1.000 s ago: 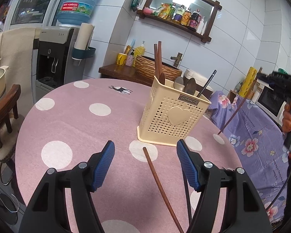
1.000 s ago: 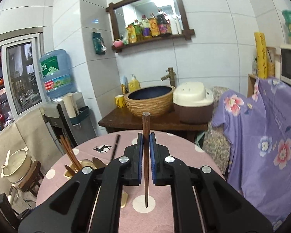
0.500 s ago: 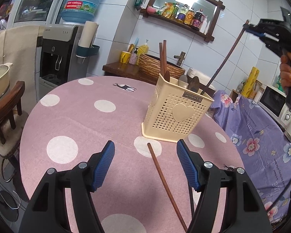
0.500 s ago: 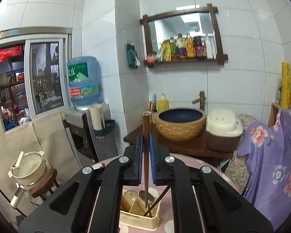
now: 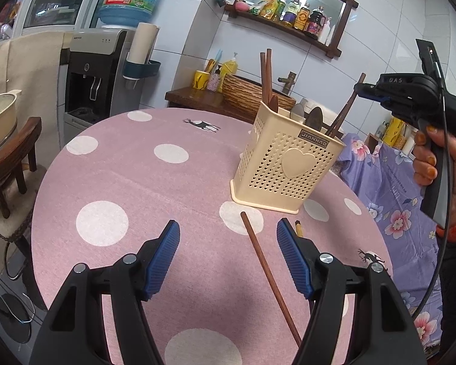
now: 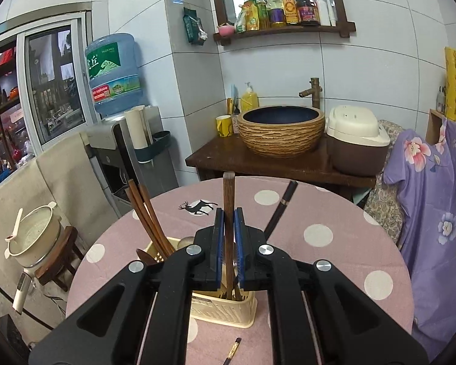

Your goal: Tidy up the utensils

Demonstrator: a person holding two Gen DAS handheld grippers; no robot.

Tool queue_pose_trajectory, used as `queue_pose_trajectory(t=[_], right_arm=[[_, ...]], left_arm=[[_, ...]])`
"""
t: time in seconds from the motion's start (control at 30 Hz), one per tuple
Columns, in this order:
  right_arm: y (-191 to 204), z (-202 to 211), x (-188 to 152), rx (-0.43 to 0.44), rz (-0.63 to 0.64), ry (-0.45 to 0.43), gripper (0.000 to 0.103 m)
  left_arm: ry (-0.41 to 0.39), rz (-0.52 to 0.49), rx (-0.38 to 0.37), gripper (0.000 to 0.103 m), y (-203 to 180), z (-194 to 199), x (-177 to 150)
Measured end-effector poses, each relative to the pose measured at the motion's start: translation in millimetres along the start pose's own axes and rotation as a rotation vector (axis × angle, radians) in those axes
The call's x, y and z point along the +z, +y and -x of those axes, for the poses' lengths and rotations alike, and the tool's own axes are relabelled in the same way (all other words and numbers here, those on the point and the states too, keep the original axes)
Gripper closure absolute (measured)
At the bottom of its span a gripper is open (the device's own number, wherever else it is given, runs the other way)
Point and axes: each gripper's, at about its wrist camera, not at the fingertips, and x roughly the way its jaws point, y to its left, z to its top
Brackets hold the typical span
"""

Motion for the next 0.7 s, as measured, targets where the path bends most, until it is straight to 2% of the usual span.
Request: queue_pose_trajectory(t=[0.1,0.17,0.23,0.27,0.3,0.4,0.43,0.5,0.57,0.63,0.7], right_arm=[[-4.4,-2.1,-9.2,-0.001,-0.002,0.005,0.095],[-6.8,-0.8,-14.6,0.006,-0.007,0.015,0.089],[-9.4,8.4,-21.1,0.001,-0.015,-0.012,0.071],[-10.5,13.3,-23.9,0.001,-0.018,-0.03,0.056],[-11.4,21.8,-28.8,0.0,-0.023,-0.059,0.048],[-10.3,37.1,-43.3,-0.015,-0.01,-0.088,0.046],[-9.1,41.1,-50.7,-0.017,-0.004,-0.084,0.042],[-8.3,48.6,-65.1,-0.008,0.0,-0.095,0.017],[-6.6,53.7,-81.1,-0.021,0.008,-0.115,0.008],[-3.1,53.7,-97.8,-0.066,0.028,-0.107,0.006],[-1.6,48.1,-115.3,-0.074,0.045,-0.063,0.006]], left_arm=[[0.013,-0.004,0.003,0.034,0.4,-3.0,0.0],[0.023,-0.006,0.005,0.032,0.8,-5.6,0.4],[0.032,-0.005,0.007,0.03,1.5,-8.1,0.8],[0.034,-0.003,0.009,0.029,2.0,-9.3,1.1],[0.036,-0.002,0.011,0.027,2.2,-10.0,1.1],[0.045,-0.009,0.03,0.021,3.0,-12.7,1.8],[0.046,-0.016,0.044,0.018,2.6,-13.6,2.3],[0.036,-0.04,0.081,0.015,0.6,-15.0,3.1],[0.021,-0.059,0.1,0.013,-1.4,-16.0,3.6],[0.022,-0.074,0.103,0.011,-3.9,-18.4,4.3],[0.033,-0.081,0.101,0.009,-7.2,-22.3,4.6]])
